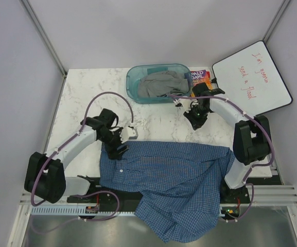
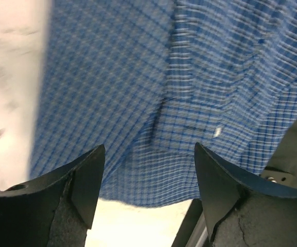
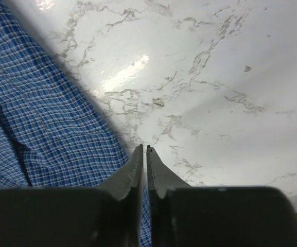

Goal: Fold and stack the long sleeve shirts
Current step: Flatten the shirt out

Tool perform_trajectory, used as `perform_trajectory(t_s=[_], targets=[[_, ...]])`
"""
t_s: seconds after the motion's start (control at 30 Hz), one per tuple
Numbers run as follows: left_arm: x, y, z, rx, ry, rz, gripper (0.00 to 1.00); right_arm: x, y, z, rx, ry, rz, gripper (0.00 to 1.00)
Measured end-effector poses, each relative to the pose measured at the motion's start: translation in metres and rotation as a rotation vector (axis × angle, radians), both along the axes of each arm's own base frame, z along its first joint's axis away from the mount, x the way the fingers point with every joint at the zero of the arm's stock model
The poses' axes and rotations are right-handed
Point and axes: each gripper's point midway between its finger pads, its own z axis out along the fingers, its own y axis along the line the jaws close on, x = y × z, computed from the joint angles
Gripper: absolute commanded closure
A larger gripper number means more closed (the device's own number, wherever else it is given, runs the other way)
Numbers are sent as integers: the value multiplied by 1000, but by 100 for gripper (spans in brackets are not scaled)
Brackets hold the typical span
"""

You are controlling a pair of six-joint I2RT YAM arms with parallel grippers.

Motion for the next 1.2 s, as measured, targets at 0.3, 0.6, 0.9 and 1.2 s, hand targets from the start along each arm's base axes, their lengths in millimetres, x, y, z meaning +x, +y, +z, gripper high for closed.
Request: perform_trajectory(t_s=[0.3, 0.6, 0.9, 1.2], targets=[[-50, -14, -43, 97, 109, -139, 23, -40, -1, 40, 66, -16, 12, 49], [-53, -11, -55, 147, 89, -122, 82, -63, -4, 48, 82, 6, 16, 47], [-27, -35, 27, 4, -88, -85, 98, -69, 2, 51, 118, 30, 12, 25], [16, -68, 119, -146, -271, -33, 98, -74, 24, 78, 267, -32, 44, 2]])
